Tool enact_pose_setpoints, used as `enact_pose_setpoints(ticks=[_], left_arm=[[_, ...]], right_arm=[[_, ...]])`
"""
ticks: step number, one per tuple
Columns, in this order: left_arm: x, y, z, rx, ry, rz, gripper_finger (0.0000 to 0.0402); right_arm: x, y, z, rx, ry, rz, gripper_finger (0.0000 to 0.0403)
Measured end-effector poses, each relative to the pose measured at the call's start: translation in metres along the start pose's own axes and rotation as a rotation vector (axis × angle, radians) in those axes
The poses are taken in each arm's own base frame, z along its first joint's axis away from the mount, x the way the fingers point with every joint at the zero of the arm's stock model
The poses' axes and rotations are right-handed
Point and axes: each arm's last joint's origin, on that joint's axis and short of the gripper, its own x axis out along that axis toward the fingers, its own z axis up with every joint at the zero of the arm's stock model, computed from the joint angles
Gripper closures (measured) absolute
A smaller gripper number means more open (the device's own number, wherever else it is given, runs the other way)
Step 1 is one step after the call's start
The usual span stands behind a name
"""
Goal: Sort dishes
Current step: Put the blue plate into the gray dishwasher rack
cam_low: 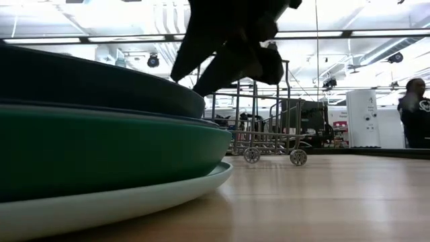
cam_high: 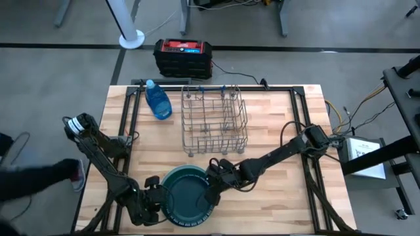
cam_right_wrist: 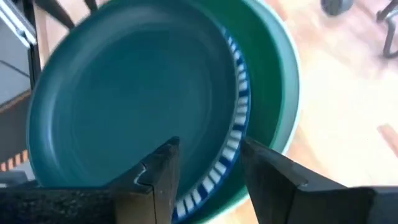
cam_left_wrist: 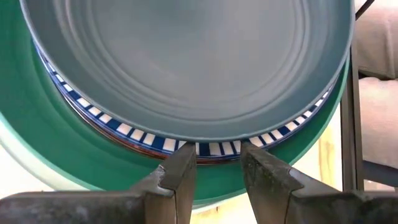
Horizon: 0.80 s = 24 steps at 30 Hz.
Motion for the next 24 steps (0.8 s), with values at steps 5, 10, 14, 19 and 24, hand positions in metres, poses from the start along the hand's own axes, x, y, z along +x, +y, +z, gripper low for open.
enact_pose_setpoints(ticks=[5, 10, 14, 19, 24], left_arm=[[-0.002, 0.000, 0.001, -0.010, -0.003, -0.003, 0.0286], [-0.004, 0.001, 0.002, -0.013, -0.005, -0.006, 0.0286], [-0.006, 0.002, 0.002, -0.012, -0.003, -0.001, 0.0286], [-0.006, 0.003, 0.002, -0.009, 0.000, 0.006, 0.0286], [-0.006, 0.003, 0.001, -0.007, 0.002, 0.011, 0.0286]], right_arm=[[0.008, -0.005, 0.000, 0.002, 0.007, -0.018, 0.0240], [0.023, -0.008, -0.007, -0.003, 0.043, -0.018, 0.0244], [0.031, -0.008, -0.007, -0.005, 0.046, -0.023, 0.0244], [0.034, -0.010, -0.005, -0.018, 0.045, -0.030, 0.0250], [0.035, -0.014, -0.001, -0.024, 0.029, -0.034, 0.0294]])
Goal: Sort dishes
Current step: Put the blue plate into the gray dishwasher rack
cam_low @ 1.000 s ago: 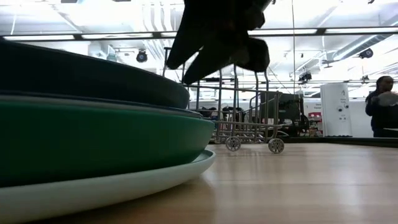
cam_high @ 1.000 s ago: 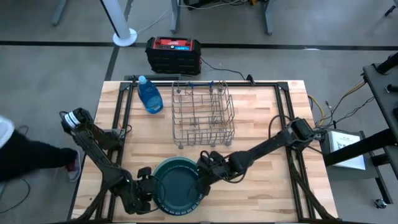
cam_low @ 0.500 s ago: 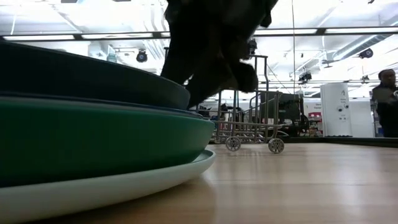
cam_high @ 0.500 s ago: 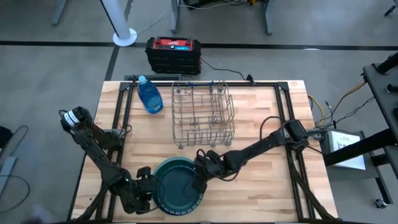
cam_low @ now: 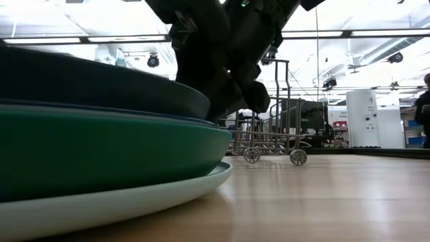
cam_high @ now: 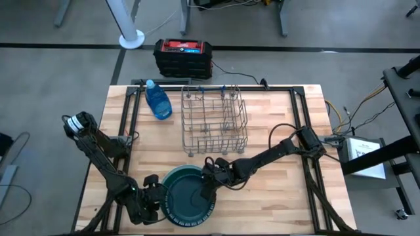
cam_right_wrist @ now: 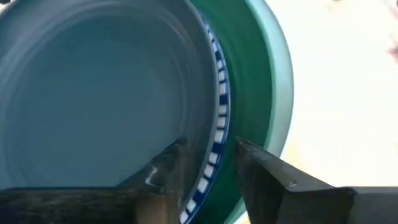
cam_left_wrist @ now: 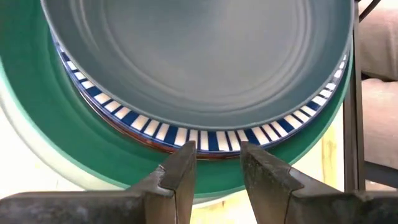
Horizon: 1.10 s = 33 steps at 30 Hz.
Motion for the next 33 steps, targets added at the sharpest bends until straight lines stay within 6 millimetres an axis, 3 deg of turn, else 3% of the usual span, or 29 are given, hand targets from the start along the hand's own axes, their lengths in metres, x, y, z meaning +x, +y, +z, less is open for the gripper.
enact_pose_setpoints(ticks=[7, 13, 19, 24, 29, 33], left_arm=[[0.000, 0.001, 0.000, -0.003, 0.003, 0.005, 0.0286], [0.000, 0.003, -0.002, -0.017, 0.018, 0.033, 0.0286], [-0.002, 0.004, -0.001, -0.020, 0.017, 0.029, 0.0286], [-0.006, 0.006, 0.000, -0.011, 0.000, 0.041, 0.0286], [-0.015, 0.009, 0.006, 0.062, -0.103, 0.071, 0.0286], [-0.026, 0.012, 0.013, 0.111, -0.216, 0.104, 0.0286]], right_arm=[[0.000, 0.000, 0.005, -0.036, -0.027, 0.014, 0.0391], [-0.003, 0.003, 0.009, -0.070, -0.039, 0.022, 0.0399], [-0.022, 0.010, 0.021, -0.121, -0.080, 0.057, 0.0401], [-0.054, 0.016, 0.030, -0.190, -0.123, 0.092, 0.0402], [-0.101, 0.018, 0.043, -0.355, -0.198, 0.126, 0.0402], [-0.143, 0.006, 0.063, -0.462, -0.297, 0.131, 0.0402]])
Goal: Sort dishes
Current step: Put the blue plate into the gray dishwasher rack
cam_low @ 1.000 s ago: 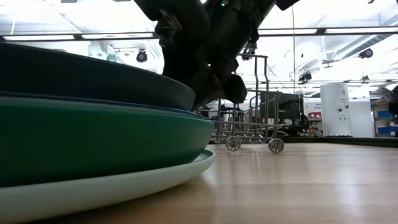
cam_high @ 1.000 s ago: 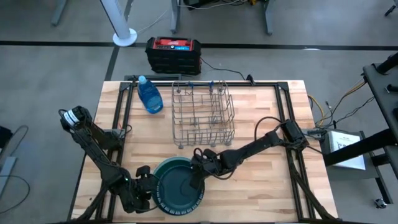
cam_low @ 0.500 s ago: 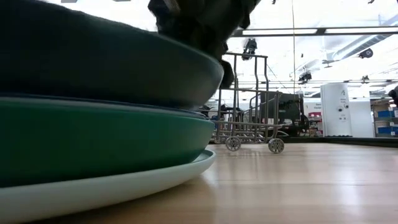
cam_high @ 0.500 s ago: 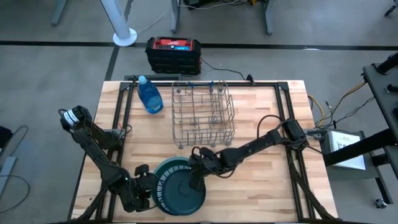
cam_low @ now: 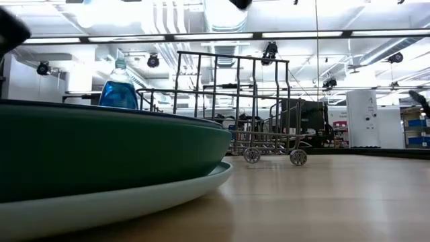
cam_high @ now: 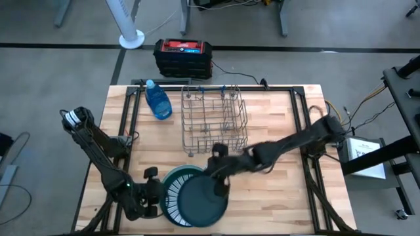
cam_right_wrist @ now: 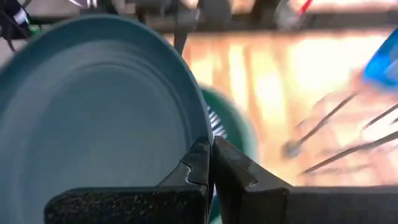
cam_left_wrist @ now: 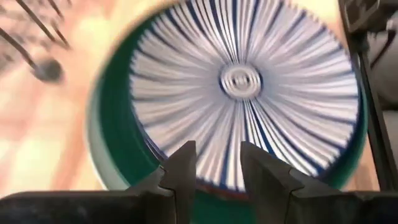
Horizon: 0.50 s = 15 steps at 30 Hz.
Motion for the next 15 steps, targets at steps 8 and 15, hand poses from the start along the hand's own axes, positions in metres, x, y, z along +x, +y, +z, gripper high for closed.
enact_pose_setpoints(ticks=[8, 15], left_arm=[[-0.010, 0.004, 0.010, -0.006, -0.110, 0.016, 0.0286], [-0.007, 0.004, 0.009, 0.056, -0.152, 0.068, 0.0286]], right_arm=[[-0.075, -0.024, 0.035, -0.239, -0.196, -0.195, 0.0403], [-0.105, -0.035, 0.044, -0.388, -0.238, -0.338, 0.0403]])
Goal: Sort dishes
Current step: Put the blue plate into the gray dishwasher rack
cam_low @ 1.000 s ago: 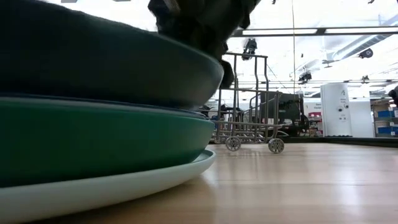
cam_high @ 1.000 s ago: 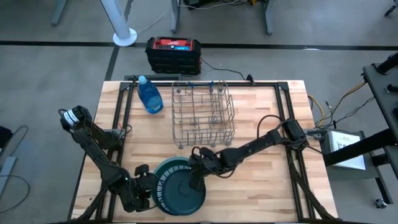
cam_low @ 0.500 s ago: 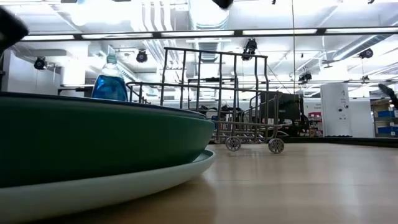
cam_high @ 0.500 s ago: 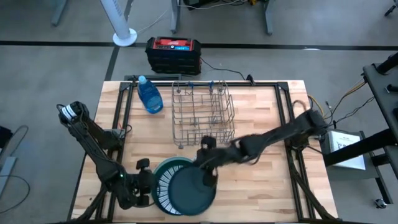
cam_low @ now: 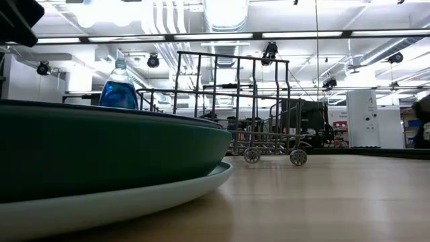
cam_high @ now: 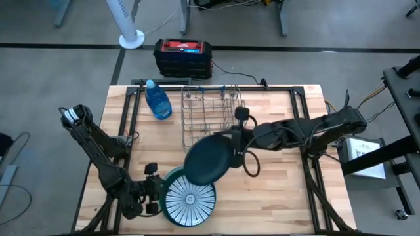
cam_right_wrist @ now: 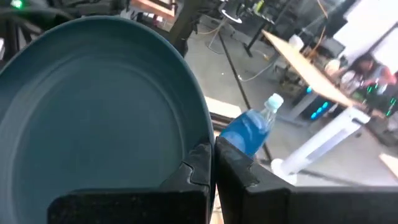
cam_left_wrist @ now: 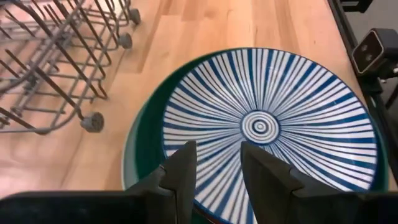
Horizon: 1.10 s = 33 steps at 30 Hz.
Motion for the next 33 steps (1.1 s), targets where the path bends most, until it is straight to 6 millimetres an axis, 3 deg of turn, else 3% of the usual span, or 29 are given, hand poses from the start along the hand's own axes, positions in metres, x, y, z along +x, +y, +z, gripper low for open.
enact_pose_setpoints(ticks=[11, 20, 28, 33], left_arm=[[-0.008, 0.002, 0.013, 0.129, -0.090, 0.092, 0.0286], [-0.020, 0.013, 0.027, 0.303, -0.218, 0.335, 0.0286], [-0.021, 0.023, 0.022, 0.256, -0.234, 0.388, 0.0286], [-0.019, 0.021, 0.018, 0.192, -0.162, 0.309, 0.0286]], right_arm=[[0.015, -0.021, -0.009, -0.150, 0.003, -0.088, 0.0403], [0.034, -0.048, -0.037, -0.147, -0.054, -0.063, 0.0403], [0.010, -0.068, -0.057, -0.132, -0.152, -0.127, 0.0403], [-0.012, -0.069, -0.070, -0.141, -0.281, -0.177, 0.0403]])
